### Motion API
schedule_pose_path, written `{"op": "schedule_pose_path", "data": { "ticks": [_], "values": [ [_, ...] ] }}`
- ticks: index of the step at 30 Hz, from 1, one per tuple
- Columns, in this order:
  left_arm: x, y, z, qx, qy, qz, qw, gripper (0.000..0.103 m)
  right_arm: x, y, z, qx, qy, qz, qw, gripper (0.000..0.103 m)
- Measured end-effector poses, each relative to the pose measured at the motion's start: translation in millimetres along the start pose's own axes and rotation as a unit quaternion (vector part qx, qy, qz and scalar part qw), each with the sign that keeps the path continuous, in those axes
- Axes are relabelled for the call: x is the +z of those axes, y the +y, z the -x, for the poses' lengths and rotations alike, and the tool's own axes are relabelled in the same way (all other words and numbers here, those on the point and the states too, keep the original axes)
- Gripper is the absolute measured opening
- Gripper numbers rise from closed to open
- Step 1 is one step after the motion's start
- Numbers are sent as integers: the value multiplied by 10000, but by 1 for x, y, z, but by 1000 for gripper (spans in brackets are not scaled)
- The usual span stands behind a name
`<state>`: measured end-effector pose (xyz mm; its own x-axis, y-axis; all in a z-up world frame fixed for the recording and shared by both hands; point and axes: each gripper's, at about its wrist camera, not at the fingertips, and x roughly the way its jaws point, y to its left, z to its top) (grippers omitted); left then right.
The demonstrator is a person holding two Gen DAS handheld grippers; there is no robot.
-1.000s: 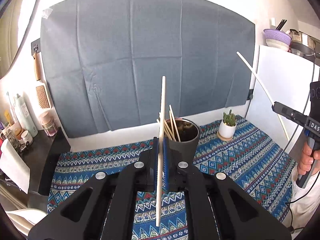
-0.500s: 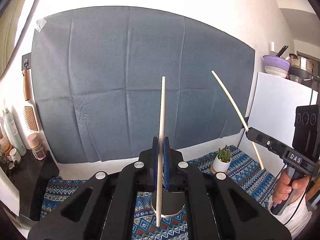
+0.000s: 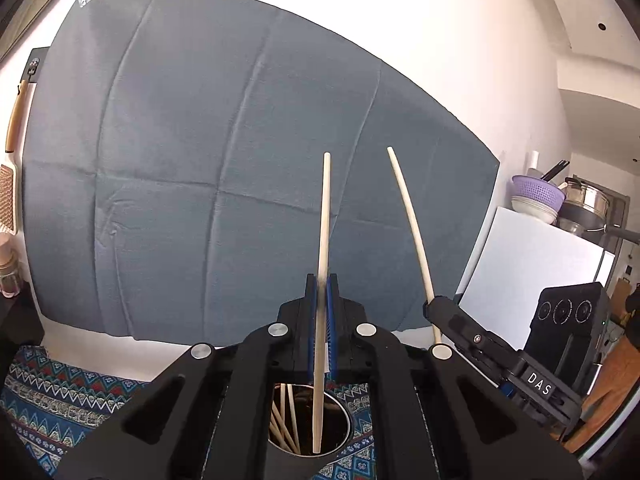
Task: Organize utensils
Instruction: 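Lower the stick into the black cup and open the left gripper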
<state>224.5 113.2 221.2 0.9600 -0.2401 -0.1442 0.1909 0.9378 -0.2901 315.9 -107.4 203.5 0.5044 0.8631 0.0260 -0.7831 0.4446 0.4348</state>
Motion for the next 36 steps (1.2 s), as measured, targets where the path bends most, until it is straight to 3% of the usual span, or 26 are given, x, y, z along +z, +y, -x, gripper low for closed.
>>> {"op": "schedule_pose_path", "data": {
  "ticks": [9,14,17,23,36],
  "values": [
    [-30,12,-15,-594,-806,194,9948,5,-26,-34,-18,-84,-347,-466,9983,5],
    [-59,20,-32,-709,-850,305,9934,5,-51,-51,-31,-40,-260,-641,9976,5],
    [-75,23,-42,-496,-890,303,9943,5,-65,-58,-38,-171,-223,-658,9974,5],
    [-99,30,-58,-479,-776,441,9949,5,-87,-70,-51,-395,-84,-665,9970,5],
    [-117,32,-61,-362,-499,211,9979,5,-104,-68,-50,-556,246,-371,9975,5]
  ]
}}
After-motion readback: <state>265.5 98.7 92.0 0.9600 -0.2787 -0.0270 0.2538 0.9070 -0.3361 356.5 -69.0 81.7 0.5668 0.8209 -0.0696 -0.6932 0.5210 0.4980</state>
